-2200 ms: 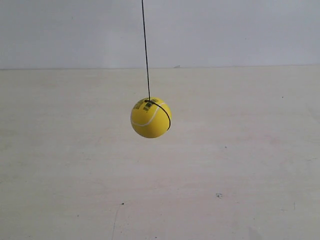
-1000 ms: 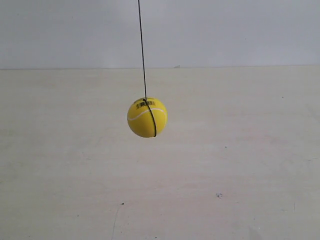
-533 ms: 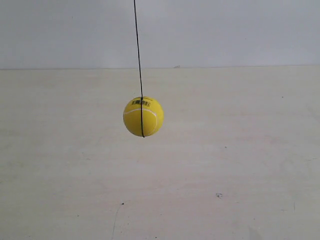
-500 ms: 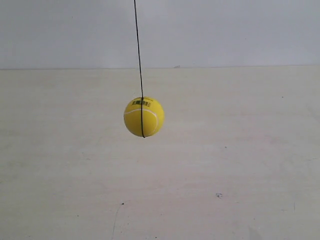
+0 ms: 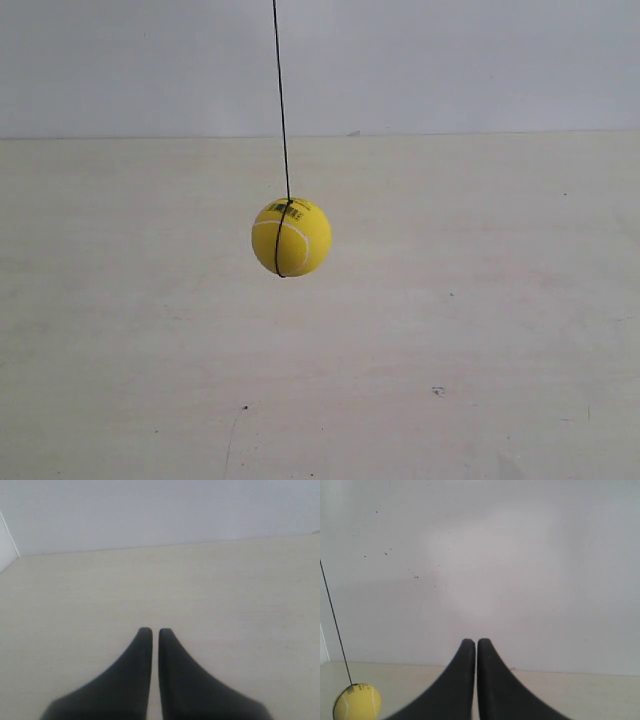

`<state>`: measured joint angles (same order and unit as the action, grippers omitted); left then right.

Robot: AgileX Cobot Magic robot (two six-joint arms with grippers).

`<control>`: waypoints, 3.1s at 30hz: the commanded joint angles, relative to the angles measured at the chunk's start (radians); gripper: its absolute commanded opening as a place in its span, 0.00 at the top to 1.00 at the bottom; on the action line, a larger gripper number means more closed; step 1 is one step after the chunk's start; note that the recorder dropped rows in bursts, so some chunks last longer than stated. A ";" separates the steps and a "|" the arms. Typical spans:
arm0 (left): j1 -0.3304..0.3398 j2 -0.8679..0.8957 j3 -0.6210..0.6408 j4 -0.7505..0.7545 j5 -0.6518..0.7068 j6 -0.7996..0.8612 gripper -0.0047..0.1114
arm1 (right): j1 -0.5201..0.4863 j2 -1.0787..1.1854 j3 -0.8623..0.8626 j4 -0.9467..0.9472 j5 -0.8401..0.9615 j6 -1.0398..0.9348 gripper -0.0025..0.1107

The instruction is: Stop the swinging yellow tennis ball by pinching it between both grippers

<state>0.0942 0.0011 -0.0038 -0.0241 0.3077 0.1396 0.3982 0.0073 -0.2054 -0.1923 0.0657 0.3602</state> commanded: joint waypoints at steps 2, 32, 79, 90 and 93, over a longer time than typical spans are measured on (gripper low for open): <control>-0.026 -0.001 0.004 -0.001 -0.003 0.004 0.92 | 0.000 -0.007 0.003 0.001 -0.002 0.001 0.98; -0.026 -0.001 0.004 -0.001 -0.003 0.004 0.92 | 0.000 -0.007 0.007 0.001 0.004 0.001 0.98; -0.026 -0.001 0.004 -0.001 -0.001 0.004 0.92 | -0.480 -0.007 0.205 0.015 0.254 -0.283 0.98; -0.026 -0.001 0.004 -0.001 -0.001 0.004 0.92 | -0.476 -0.007 0.205 0.018 0.256 -0.212 0.98; -0.026 -0.001 0.004 -0.001 -0.001 0.004 0.92 | -0.476 -0.007 0.205 0.018 0.256 -0.212 0.98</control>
<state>0.0733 0.0011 -0.0038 -0.0241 0.3077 0.1413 -0.0785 0.0056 0.0004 -0.1750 0.3243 0.1415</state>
